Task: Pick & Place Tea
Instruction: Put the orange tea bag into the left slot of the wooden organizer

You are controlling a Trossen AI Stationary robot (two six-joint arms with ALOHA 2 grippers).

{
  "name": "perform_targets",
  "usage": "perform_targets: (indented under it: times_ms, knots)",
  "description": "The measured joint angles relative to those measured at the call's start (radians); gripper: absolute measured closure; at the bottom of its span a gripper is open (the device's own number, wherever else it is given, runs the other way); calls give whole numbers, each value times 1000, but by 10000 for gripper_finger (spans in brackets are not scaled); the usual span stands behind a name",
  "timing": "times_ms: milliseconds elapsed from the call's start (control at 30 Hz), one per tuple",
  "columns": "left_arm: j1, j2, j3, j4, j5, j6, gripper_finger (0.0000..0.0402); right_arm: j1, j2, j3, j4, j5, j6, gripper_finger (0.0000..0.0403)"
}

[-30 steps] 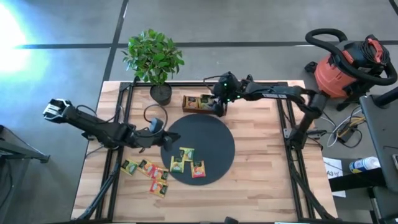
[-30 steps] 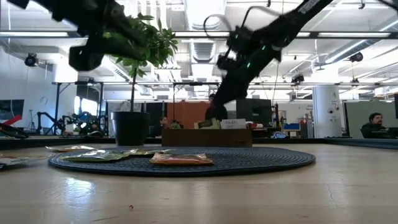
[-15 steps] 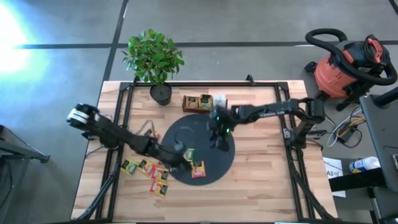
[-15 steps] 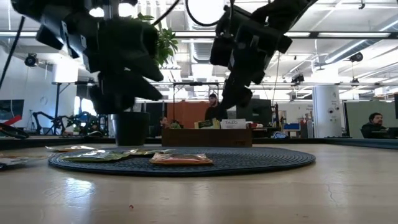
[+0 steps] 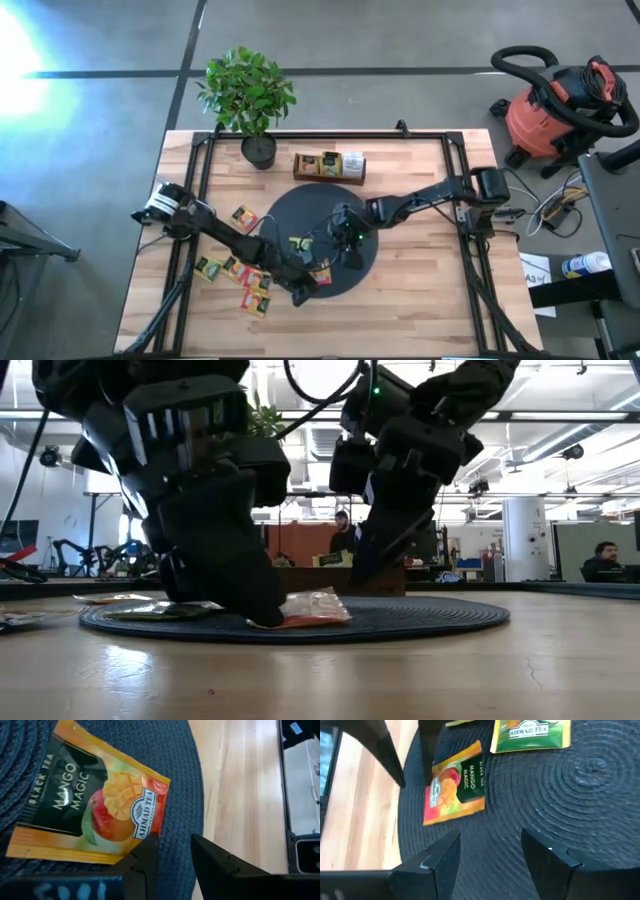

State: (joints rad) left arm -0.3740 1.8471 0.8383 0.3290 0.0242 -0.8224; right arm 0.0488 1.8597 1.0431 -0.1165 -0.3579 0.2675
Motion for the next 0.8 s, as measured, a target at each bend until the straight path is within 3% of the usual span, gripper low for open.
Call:
perform_targets:
  times_ms: [200,800]
  knots:
    - [5,18,0,15,-36,-15,307,4,7,-6,30,96,3,202]
    - [62,21,-7,33,-105,17,307,-5,9,-42,183,88,75,202]
